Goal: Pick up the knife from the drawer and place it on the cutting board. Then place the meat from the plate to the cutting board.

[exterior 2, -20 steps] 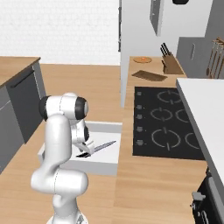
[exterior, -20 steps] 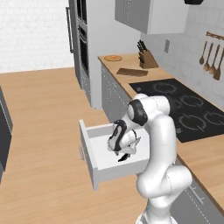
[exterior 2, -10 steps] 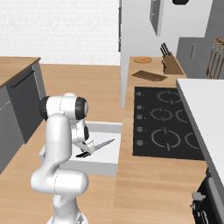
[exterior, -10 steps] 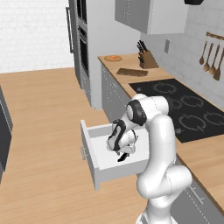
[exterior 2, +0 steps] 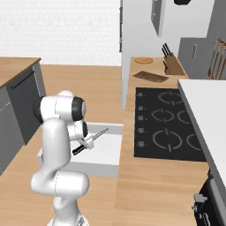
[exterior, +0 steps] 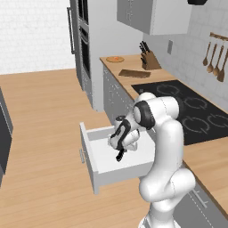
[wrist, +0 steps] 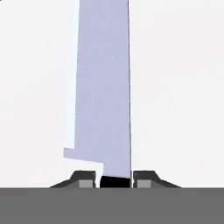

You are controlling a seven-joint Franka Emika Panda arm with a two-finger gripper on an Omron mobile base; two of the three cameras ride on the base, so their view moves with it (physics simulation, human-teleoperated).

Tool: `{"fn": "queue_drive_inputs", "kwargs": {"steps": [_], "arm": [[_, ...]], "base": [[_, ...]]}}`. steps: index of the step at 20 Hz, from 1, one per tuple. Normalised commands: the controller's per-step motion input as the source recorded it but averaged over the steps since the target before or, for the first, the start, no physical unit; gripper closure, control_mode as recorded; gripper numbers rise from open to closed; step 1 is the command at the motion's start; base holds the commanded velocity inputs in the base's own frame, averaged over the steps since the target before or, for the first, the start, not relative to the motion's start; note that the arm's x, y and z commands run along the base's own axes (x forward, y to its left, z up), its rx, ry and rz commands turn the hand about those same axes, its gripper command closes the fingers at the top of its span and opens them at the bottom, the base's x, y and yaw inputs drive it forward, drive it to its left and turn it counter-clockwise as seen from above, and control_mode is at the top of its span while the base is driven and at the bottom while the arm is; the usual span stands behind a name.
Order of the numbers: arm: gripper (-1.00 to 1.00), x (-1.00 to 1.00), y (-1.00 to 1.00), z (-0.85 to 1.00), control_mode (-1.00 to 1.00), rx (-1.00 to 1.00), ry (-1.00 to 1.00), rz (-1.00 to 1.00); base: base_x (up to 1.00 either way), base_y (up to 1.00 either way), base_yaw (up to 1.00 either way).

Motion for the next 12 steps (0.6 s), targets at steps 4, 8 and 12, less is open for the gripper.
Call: {"fn": "queue_drive_inputs", "kwargs": {"steps": [4, 8, 12], "arm": [[1.0, -0.07, 0.18, 1.0, -1.0, 0.07, -0.2, -0.08], [1.0, -0.56, 0.06, 1.0, -1.0, 0.07, -0.21, -0.06], [1.0, -0.69, 0.03, 1.0, -1.0, 0.06, -0.21, -0.04]], "base": [[0.0, 0.0, 0.0], [0.0, 0.0, 0.0], [0.0, 0.0, 0.0]]}}
